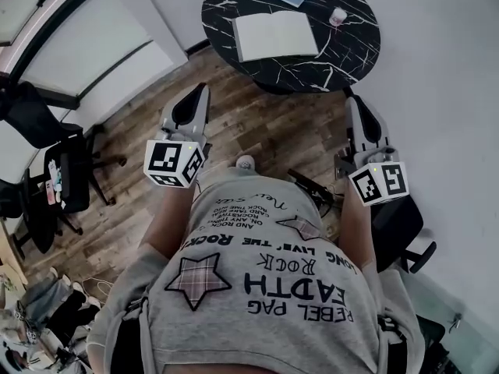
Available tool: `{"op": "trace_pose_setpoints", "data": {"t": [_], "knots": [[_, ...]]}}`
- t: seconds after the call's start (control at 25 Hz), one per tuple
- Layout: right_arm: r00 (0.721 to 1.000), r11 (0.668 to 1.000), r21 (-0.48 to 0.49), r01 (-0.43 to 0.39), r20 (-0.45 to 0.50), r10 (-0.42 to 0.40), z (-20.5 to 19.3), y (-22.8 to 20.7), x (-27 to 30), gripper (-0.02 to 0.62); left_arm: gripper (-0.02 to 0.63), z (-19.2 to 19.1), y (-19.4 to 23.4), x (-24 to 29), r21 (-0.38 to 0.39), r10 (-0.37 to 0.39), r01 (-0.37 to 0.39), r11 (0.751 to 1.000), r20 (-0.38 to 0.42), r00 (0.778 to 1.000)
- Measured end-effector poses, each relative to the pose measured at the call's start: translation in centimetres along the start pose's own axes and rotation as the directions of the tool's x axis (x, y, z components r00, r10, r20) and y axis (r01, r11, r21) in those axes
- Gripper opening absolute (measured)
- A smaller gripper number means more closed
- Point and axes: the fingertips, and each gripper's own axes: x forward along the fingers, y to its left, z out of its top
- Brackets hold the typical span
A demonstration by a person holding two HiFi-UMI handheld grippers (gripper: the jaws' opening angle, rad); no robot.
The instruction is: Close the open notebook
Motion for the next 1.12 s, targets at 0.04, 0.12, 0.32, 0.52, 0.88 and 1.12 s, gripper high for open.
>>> {"op": "trace_pose_setpoints", "data": {"t": [0.04,0.12,0.32,0.52,0.88,1.12], "knots": [[1.000,1.000,0.002,0.007,-0.002,-0.007,-0.1,0.1,0.5,0.017,0.009,0.0,0.5,0.4,0.001,-0.009,0.009,1.000,-0.002,1.000],[1.000,1.000,0.002,0.015,-0.006,-0.015,-0.3,0.4,1.5,0.017,0.009,0.0,1.5,1.0,0.000,-0.021,0.021,1.000,-0.001,1.000],[0.999,0.999,0.004,0.033,-0.015,-0.033,-1.2,0.7,2.7,0.017,0.009,-0.5,3.4,2.1,-0.012,-0.026,0.026,1.000,-0.002,1.000],[0.998,0.999,0.012,0.052,-0.026,-0.051,-1.7,0.3,3.1,0.015,0.009,-1.1,4.0,2.5,-0.022,-0.030,0.029,0.999,-0.019,0.999],[0.999,0.999,0.034,0.026,-0.030,-0.024,-2.4,-1.7,6.4,0.017,0.009,-2.1,4.9,5.0,-0.034,-0.009,0.008,0.999,-0.046,0.999],[1.000,1.000,0.030,0.005,-0.017,-0.005,-1.7,-4.8,10.1,0.017,0.009,-1.2,5.8,9.2,-0.028,0.003,-0.005,1.000,-0.044,0.999]]}}
